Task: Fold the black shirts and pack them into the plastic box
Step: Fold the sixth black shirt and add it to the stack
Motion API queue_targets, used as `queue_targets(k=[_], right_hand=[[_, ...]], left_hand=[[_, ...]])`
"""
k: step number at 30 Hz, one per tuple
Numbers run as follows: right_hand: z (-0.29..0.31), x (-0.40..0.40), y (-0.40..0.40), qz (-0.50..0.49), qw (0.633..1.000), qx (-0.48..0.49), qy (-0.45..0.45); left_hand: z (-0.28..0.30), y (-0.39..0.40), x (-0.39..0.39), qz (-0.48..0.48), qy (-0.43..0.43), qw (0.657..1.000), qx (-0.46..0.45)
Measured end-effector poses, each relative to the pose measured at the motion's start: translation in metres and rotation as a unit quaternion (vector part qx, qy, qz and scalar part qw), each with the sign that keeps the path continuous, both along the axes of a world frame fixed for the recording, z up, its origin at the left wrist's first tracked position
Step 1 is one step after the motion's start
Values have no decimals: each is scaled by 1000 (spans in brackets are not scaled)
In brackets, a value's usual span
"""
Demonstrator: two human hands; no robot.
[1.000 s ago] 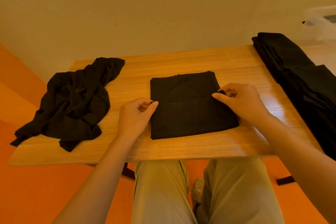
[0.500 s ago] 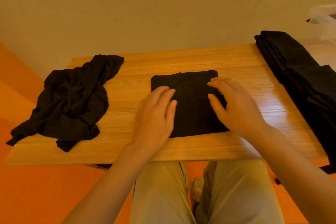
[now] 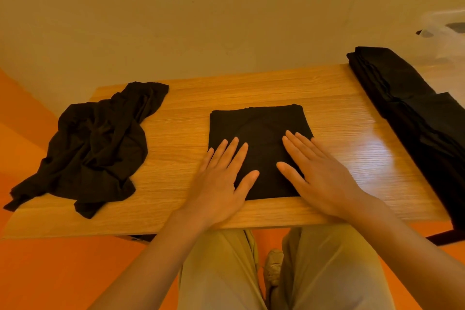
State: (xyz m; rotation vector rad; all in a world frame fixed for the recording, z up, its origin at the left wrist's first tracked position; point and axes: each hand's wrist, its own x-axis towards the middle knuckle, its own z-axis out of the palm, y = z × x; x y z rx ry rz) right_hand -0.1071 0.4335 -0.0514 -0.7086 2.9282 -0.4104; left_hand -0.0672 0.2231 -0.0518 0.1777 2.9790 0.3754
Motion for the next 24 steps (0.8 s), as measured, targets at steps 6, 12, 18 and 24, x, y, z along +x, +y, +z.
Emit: queue_targets(k=[6, 12, 18, 24], right_hand=[[26, -44, 6, -37, 989, -140, 7], [30, -116, -3, -16, 999, 37, 32], [39, -153, -19, -49, 997, 43, -40], [49, -167, -21, -67, 992, 31, -101]], left_hand=[[25, -25, -50, 44, 64, 995, 58], [31, -44, -114, 22, 23, 995, -99], [46, -40, -139, 60, -24, 998, -9], [56, -39, -146, 129, -101, 985, 56]])
